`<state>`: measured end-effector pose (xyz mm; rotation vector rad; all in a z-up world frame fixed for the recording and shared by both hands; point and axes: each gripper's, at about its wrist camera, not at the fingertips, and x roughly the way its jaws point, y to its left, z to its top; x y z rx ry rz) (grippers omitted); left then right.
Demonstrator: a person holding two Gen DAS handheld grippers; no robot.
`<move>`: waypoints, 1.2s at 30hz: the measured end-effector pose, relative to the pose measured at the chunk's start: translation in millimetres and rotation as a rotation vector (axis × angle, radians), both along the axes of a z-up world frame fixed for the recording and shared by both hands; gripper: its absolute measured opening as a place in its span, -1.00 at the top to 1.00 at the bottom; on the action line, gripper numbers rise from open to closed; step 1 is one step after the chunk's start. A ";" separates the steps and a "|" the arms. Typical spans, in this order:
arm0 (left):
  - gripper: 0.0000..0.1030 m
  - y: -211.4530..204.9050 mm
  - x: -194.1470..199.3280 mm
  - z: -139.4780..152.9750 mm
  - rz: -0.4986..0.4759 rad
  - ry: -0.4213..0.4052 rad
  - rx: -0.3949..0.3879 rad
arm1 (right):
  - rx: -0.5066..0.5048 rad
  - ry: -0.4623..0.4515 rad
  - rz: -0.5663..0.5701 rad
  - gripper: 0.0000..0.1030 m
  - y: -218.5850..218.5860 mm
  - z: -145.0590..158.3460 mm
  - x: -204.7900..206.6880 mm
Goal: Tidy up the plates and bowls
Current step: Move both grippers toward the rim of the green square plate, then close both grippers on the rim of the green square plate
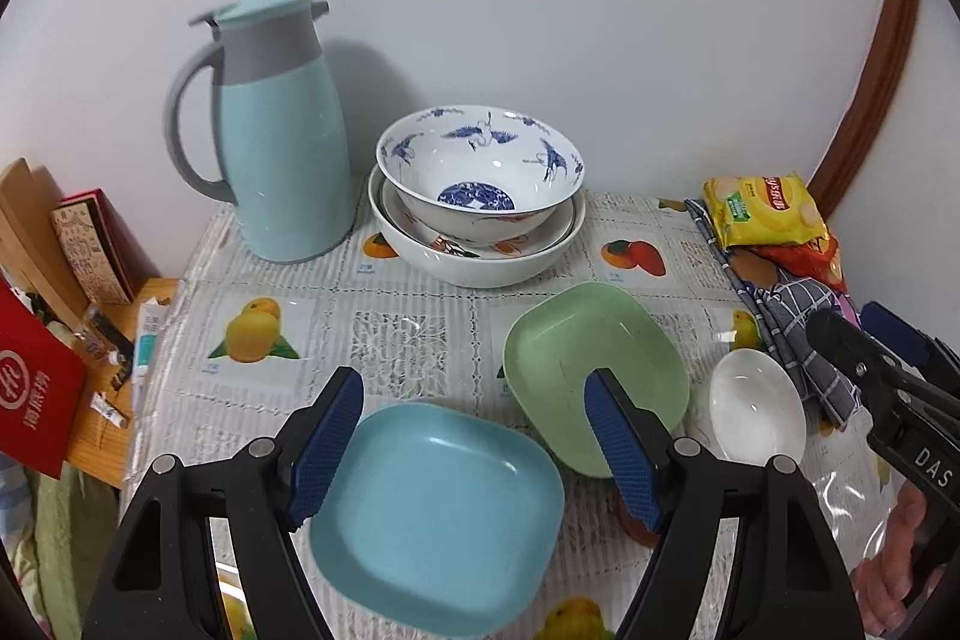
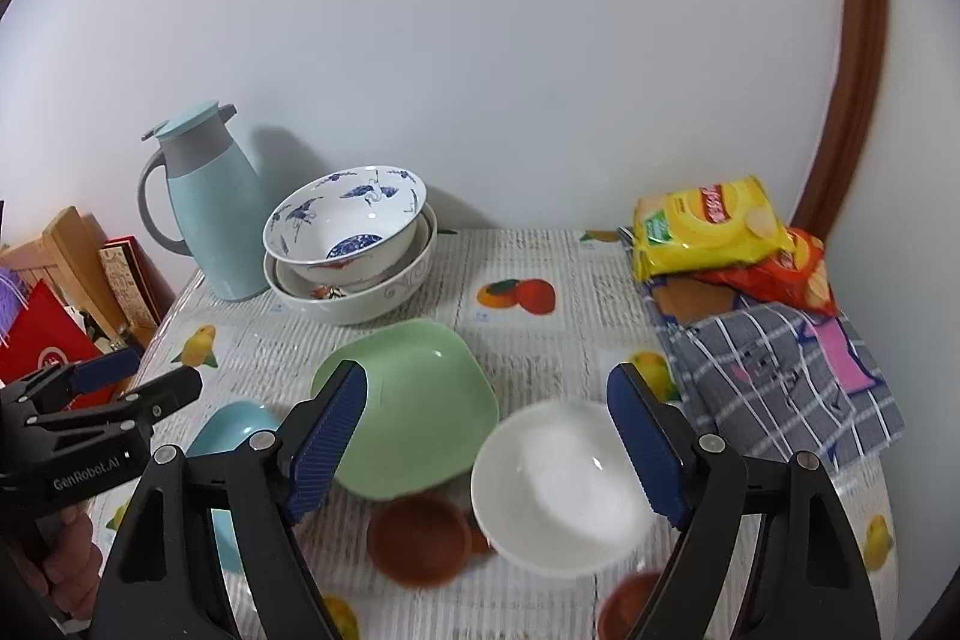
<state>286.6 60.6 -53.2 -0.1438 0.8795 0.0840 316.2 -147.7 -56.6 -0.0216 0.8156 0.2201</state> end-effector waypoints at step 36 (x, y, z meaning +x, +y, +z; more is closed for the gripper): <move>-0.17 -17.3 101.4 -111.2 -0.111 0.205 -0.041 | -0.138 0.302 0.133 -0.03 32.9 -128.2 106.3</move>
